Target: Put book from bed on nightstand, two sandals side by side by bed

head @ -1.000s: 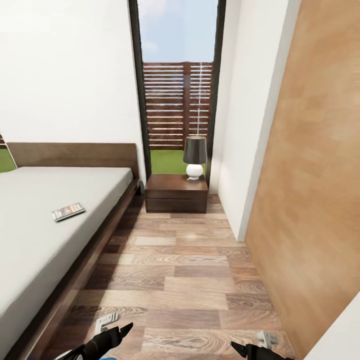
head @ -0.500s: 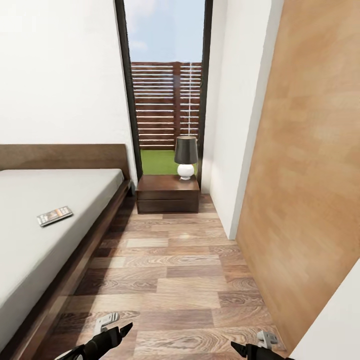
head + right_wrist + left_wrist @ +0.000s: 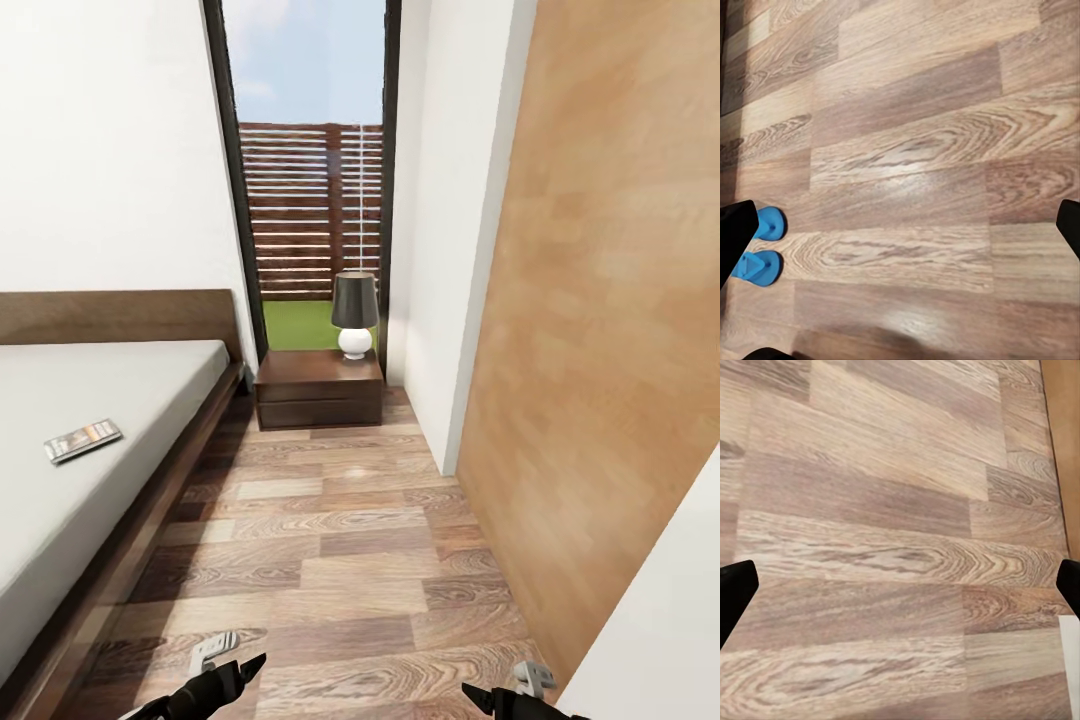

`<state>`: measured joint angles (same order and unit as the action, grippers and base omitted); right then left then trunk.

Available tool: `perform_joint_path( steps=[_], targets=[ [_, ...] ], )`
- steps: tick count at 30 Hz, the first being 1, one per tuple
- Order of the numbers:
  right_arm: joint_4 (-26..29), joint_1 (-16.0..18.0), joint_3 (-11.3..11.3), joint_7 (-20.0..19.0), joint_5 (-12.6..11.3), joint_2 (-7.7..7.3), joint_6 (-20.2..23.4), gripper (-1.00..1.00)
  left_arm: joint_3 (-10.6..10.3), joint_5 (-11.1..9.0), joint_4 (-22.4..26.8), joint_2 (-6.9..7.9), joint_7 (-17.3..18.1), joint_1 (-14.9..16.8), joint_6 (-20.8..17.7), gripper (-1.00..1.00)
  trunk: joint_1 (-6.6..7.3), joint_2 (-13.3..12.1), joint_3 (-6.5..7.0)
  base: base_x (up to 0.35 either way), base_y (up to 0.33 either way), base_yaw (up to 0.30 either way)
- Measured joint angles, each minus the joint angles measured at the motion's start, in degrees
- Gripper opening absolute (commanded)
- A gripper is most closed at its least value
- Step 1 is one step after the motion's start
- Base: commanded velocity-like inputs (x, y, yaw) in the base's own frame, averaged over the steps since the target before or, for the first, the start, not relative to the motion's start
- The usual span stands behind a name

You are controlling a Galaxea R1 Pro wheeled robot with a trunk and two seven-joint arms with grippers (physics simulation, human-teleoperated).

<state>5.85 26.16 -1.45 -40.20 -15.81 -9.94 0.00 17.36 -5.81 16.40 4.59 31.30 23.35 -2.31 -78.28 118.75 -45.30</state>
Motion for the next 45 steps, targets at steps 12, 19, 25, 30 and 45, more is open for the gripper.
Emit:
perform_joint_path(
  steps=[12, 19, 25, 30, 45],
  targets=[
    [0.00, 0.00, 0.00, -0.01, 0.00, -0.01, 0.00, 1.00, 0.00, 0.03, -0.01, -0.03, 0.00, 0.00, 0.00, 1.00, 0.01, 0.00, 0.00, 0.049, -0.042, -0.001],
    [0.00, 0.00, 0.00, -0.01, 0.00, 0.00, 0.00, 1.00, 0.00, 0.00, -0.02, 0.00, 0.00, 0.00, 0.00, 1.00, 0.02, 0.00, 0.00, 0.175, -0.151, 0.000],
    [0.00, 0.00, 0.00, -0.01, 0.00, -0.01, 0.00, 1.00, 0.05, 0.00, -0.01, 0.05, 0.00, 0.00, 0.00, 1.00, 0.02, 0.00, 0.00, 0.219, -0.121, 0.000],
    [0.00, 0.00, 0.00, -0.01, 0.00, 0.00, 0.00, 1.00, 0.08, 0.00, -0.01, 0.06, 0.00, 0.00, 0.00, 1.00, 0.03, 0.00, 0.00, 0.257, -0.009, 0.000],
    [0.00, 0.00, 0.00, -0.01, 0.00, 0.01, 0.00, 1.00, 0.09, 0.00, 0.00, 0.06, 0.00, 0.00, 0.00, 1.00, 0.03, 0.00, 0.00, 0.297, 0.030, 0.112]
  ],
)
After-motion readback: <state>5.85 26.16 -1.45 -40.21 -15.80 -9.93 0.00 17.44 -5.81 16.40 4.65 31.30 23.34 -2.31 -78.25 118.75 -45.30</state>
